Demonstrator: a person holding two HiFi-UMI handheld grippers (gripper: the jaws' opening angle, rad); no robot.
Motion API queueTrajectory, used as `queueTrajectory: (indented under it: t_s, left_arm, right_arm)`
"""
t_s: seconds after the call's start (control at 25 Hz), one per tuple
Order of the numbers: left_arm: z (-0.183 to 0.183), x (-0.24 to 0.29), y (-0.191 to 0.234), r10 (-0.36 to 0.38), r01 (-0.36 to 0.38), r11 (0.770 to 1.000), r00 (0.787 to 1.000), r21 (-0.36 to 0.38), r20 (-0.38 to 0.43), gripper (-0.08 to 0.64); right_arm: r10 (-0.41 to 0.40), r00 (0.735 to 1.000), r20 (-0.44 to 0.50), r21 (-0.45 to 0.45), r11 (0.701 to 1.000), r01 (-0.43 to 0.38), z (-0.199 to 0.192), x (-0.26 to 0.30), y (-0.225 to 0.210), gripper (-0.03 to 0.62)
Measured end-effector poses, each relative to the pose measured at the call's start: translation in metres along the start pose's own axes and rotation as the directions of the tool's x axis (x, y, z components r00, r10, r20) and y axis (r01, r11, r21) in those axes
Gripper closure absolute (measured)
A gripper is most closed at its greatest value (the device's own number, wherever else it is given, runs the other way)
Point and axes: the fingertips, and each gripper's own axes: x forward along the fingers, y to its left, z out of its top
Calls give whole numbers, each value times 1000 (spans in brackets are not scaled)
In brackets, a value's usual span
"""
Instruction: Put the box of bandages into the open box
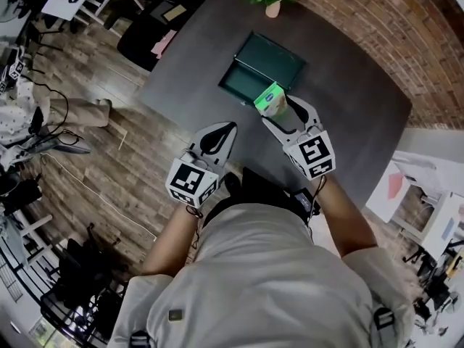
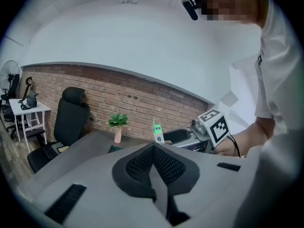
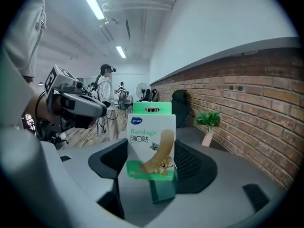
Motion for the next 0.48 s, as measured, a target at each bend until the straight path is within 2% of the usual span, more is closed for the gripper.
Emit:
queueTrajectory:
  t_s: [0.24, 0.48]
  left_arm:
    - [-30, 40, 28, 5, -6, 1000, 998, -21, -62, 543]
    - [-71, 67, 46, 2, -4, 1000, 989, -18, -147, 543]
  right_arm:
    - [50, 992, -119, -2, 999, -51, -42, 43, -23, 295]
    - [106, 962, -250, -4, 994, -110, -94, 84, -31, 295]
